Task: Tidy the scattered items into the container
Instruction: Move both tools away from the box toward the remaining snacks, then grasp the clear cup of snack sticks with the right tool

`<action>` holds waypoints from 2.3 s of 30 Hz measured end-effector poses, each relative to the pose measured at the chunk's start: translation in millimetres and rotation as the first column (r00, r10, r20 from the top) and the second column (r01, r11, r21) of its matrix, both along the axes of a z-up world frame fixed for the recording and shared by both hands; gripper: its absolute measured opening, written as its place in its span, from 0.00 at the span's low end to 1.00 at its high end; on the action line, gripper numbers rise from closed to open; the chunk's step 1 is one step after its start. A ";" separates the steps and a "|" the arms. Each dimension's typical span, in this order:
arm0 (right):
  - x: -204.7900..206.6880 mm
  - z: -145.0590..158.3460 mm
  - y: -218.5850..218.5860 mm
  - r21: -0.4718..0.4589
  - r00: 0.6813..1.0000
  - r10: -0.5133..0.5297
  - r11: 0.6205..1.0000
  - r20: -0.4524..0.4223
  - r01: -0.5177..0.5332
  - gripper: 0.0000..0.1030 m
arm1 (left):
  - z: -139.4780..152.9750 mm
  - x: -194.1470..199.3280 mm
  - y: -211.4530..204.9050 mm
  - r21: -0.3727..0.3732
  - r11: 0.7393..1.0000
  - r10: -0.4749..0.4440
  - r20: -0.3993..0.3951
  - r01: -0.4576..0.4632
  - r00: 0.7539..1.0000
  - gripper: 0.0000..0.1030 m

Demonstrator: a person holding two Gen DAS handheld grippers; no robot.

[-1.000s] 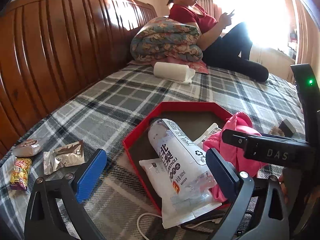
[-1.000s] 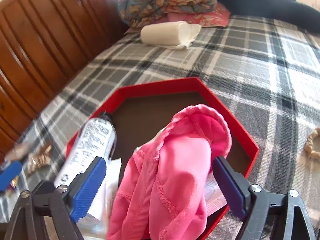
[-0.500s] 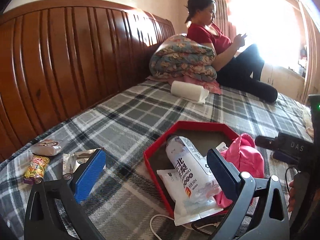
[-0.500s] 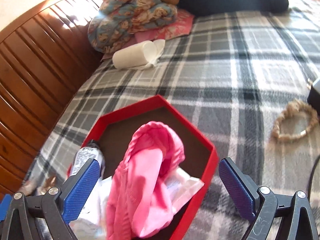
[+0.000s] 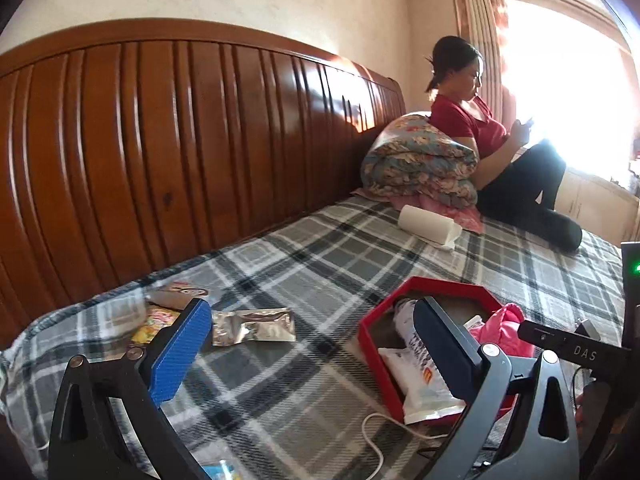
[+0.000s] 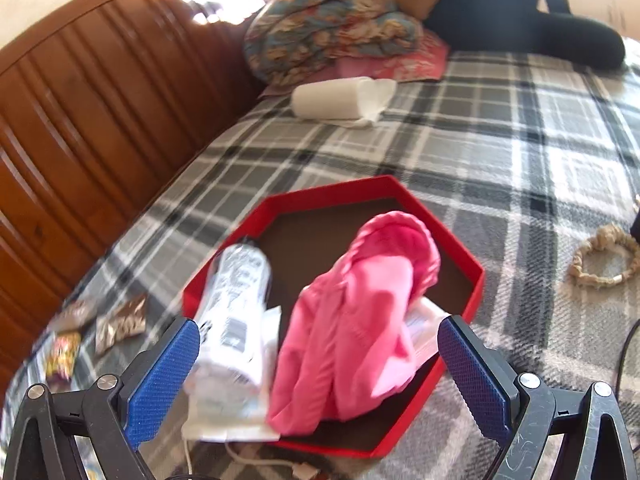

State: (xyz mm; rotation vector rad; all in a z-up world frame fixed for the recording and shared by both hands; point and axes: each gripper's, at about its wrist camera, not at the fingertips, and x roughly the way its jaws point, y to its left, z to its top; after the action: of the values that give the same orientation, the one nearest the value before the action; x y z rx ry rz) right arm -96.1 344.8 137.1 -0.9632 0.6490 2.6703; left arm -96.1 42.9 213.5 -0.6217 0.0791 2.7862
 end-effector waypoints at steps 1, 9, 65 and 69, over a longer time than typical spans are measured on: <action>3.4 3.1 -6.1 0.016 1.000 0.014 1.000 -0.007 -0.014 0.96 | 0.5 7.0 -10.4 -0.008 1.000 0.023 -0.009 -0.023 1.000 1.00; 10.3 11.9 -48.6 0.040 0.993 0.114 0.993 -0.043 -0.113 0.96 | -9.1 46.4 -86.1 0.025 0.981 0.192 0.014 -0.192 0.981 1.00; -151.1 -121.4 -253.4 0.223 0.838 0.500 0.811 0.216 -0.541 0.55 | -142.7 -118.8 -150.7 -0.183 0.949 0.297 0.241 -0.257 0.924 1.00; -147.8 -125.6 -252.9 0.312 0.869 0.416 0.816 0.268 -0.487 0.81 | -143.5 -136.0 -139.2 -0.159 0.966 0.239 0.246 -0.204 0.939 1.00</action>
State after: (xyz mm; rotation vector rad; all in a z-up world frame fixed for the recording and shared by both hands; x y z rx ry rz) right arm -243.9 91.8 11.5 -1.3684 -0.1613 2.8803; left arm -232.1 -96.3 69.9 -1.0924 0.1462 2.8980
